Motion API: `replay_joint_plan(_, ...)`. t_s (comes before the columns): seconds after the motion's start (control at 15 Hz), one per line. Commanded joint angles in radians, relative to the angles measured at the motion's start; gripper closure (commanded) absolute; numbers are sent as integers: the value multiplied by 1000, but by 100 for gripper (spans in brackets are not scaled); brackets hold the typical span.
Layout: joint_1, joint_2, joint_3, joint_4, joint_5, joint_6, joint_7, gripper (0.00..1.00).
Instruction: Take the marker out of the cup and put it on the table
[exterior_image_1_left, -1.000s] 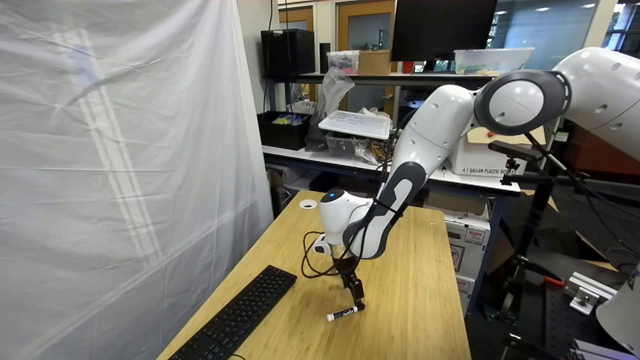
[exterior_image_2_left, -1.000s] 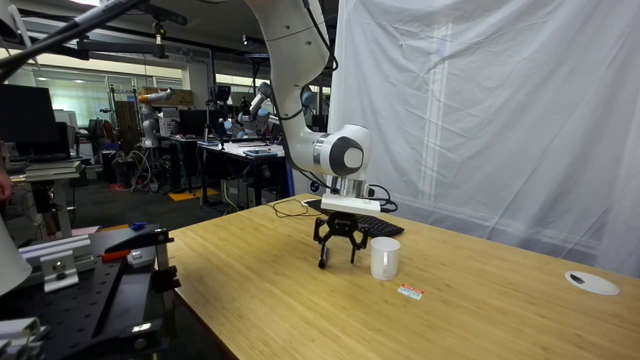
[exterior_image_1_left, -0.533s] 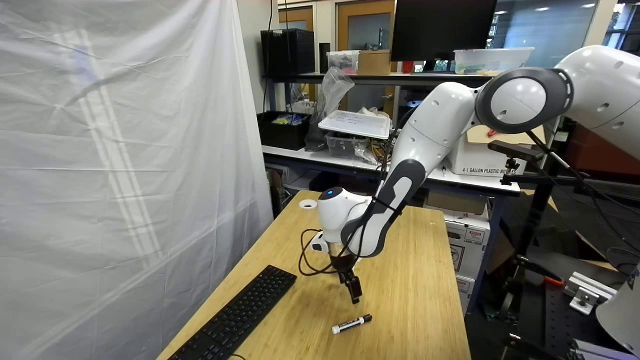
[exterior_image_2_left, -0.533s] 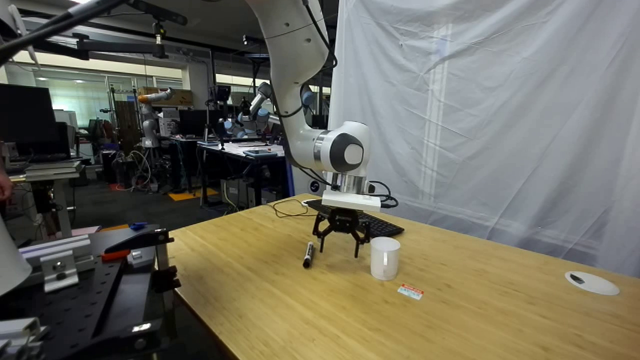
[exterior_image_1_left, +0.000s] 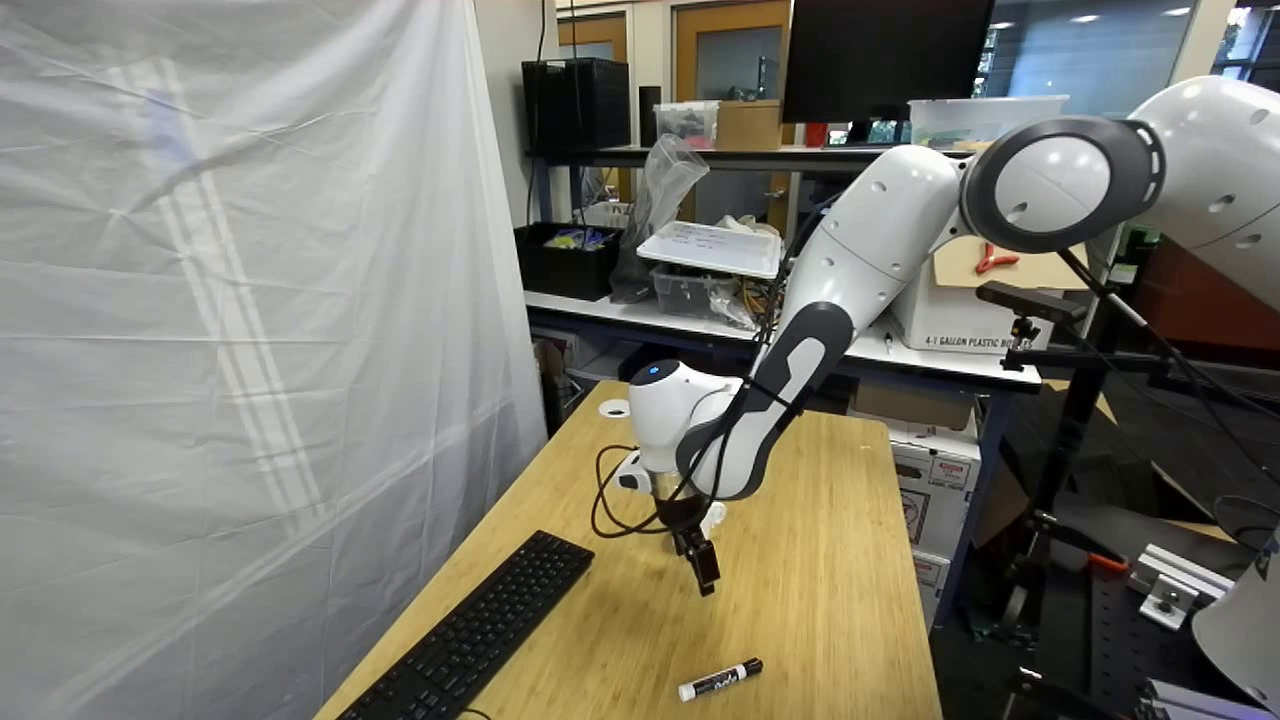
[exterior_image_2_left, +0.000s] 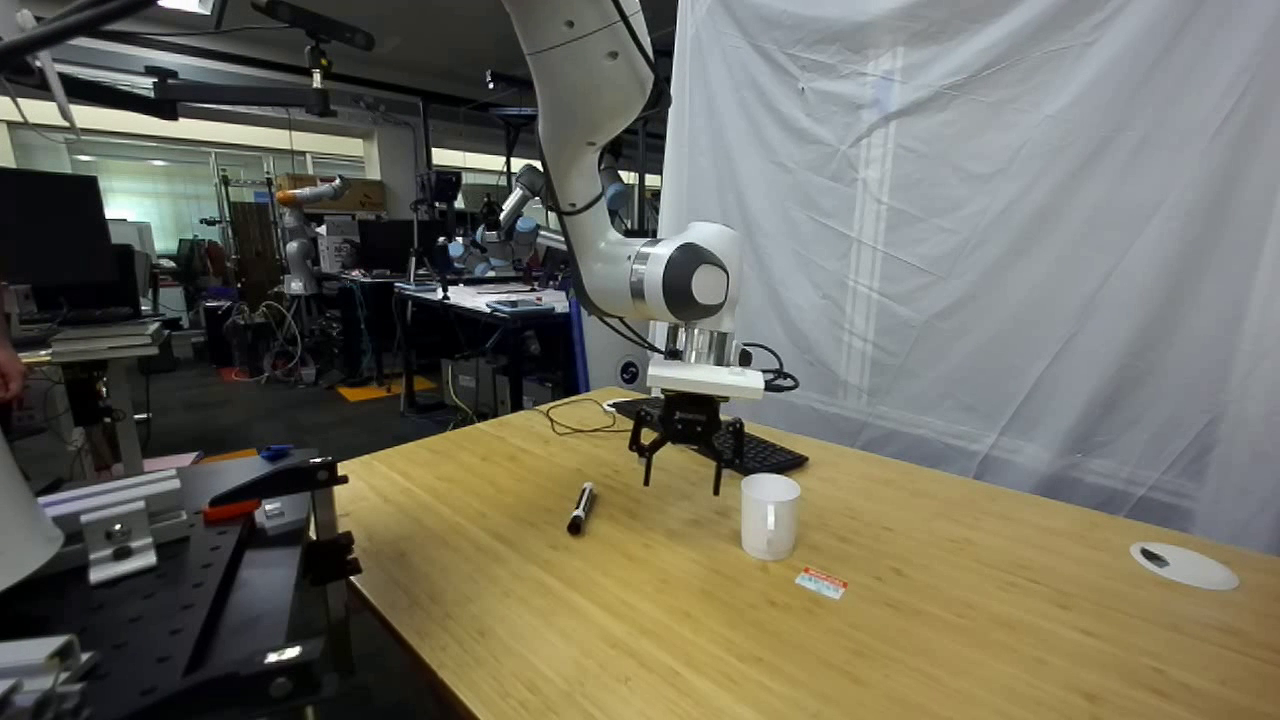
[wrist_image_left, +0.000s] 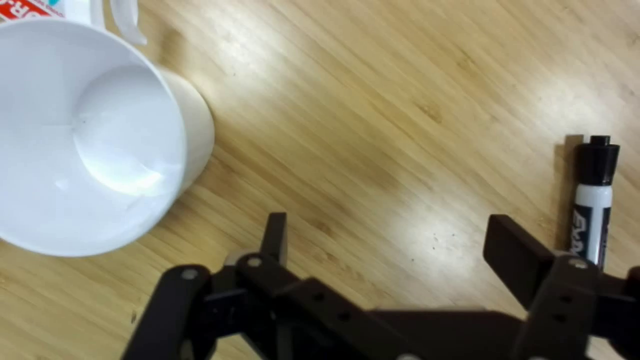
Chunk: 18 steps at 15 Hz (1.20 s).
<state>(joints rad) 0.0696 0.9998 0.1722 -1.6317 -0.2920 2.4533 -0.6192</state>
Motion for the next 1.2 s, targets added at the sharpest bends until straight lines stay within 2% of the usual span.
replay_joint_plan(0.0, 11, -39, -9, -30, -1, -30, 15, 0)
replay_joint_plan(0.33, 11, -49, -8, -38, 0, -17, 21, 0)
replay_joint_plan(0.4, 7, -5, -1, 6, 3, -16, 2, 0)
replay_joint_plan(1.13, 7, -17, -1, -6, 2, -16, 5, 0)
